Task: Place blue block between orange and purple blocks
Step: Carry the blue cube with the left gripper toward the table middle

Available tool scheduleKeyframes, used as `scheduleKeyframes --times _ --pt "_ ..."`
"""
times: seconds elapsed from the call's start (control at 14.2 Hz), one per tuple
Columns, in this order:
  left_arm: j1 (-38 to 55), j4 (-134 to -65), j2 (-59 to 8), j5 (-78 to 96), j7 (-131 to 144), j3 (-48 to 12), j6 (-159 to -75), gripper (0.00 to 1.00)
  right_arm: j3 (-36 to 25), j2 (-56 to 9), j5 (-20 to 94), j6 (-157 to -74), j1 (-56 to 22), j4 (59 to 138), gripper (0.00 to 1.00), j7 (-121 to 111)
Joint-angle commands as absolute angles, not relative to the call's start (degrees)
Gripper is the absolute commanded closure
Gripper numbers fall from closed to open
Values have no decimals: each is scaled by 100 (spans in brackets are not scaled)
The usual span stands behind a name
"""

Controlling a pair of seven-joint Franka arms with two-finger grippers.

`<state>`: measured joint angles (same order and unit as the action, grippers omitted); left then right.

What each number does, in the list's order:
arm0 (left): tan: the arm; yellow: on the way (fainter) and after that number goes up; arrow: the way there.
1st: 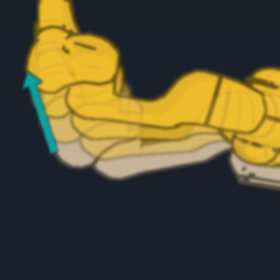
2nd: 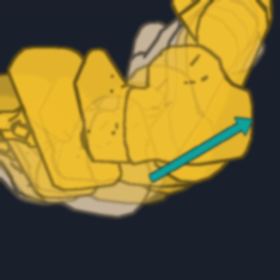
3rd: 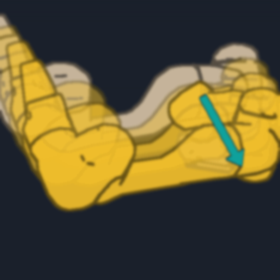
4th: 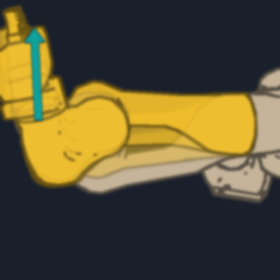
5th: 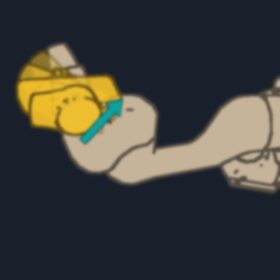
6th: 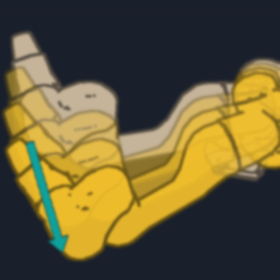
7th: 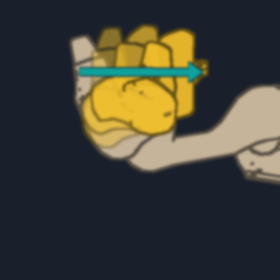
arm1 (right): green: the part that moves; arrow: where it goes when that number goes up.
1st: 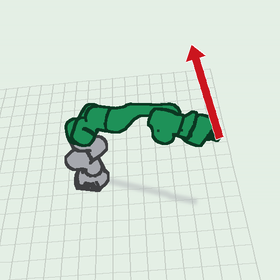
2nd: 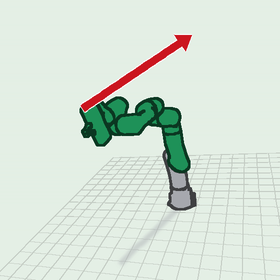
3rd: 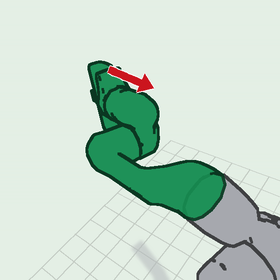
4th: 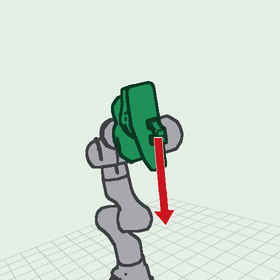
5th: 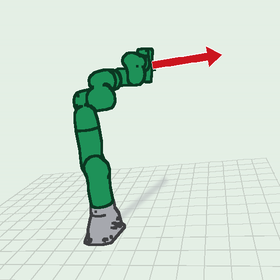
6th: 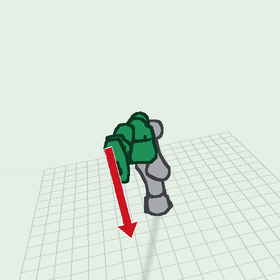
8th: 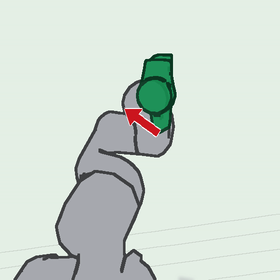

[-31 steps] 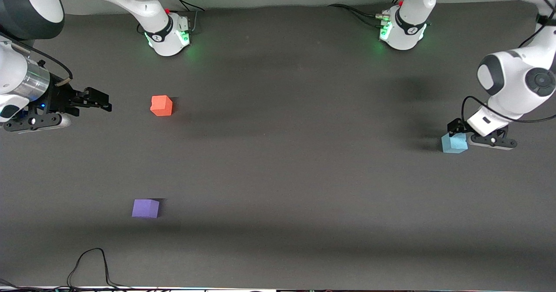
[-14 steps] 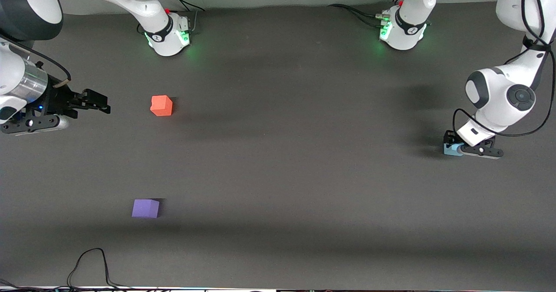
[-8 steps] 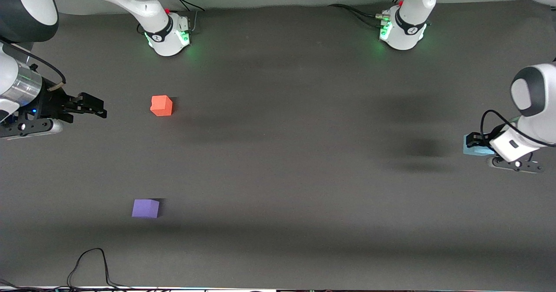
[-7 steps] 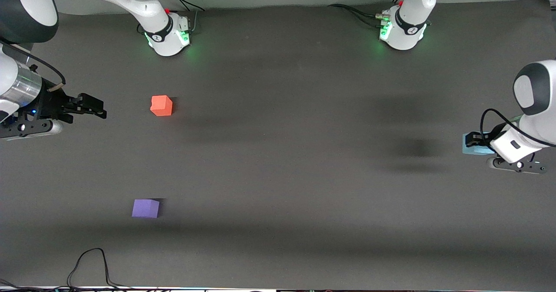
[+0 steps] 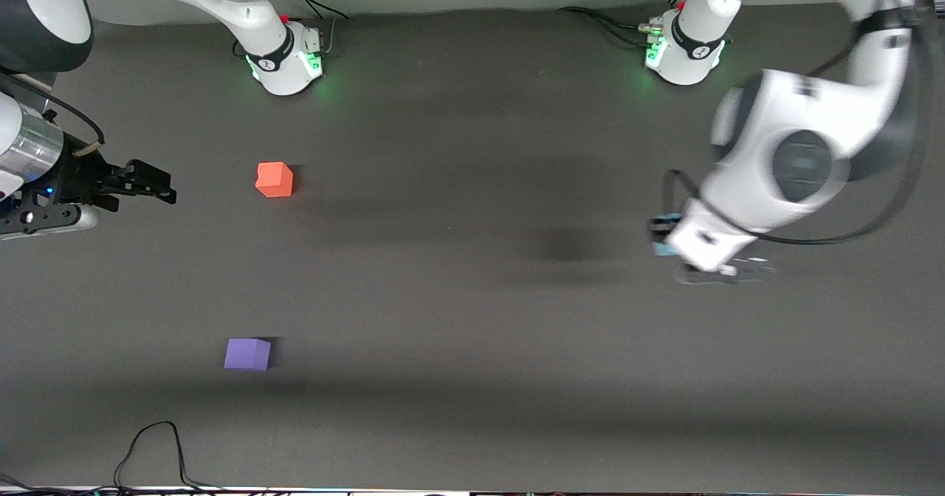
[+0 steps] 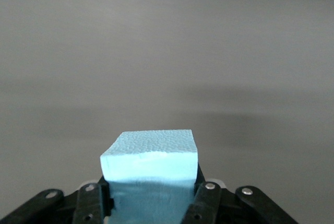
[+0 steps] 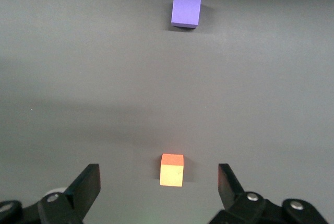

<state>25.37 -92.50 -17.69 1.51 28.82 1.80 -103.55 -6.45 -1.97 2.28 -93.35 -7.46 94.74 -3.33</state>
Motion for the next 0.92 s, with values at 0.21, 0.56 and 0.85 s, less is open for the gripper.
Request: scheduleKeyframes --times 0.21,0.56,0.85 --pt "4576 -7087 -3837 97 5560 325 -10694 69 -826 -202 158 -9255 -773 9352 0 -343" --pt "5439 -6864 -4815 35 5924 343 -11854 69 -791 -228 185 -9255 -809 9211 0 -325" --pt "5677 -6864 -5387 -53 5941 334 -12577 68 -756 -281 185 -9255 -826 9149 0 -299"
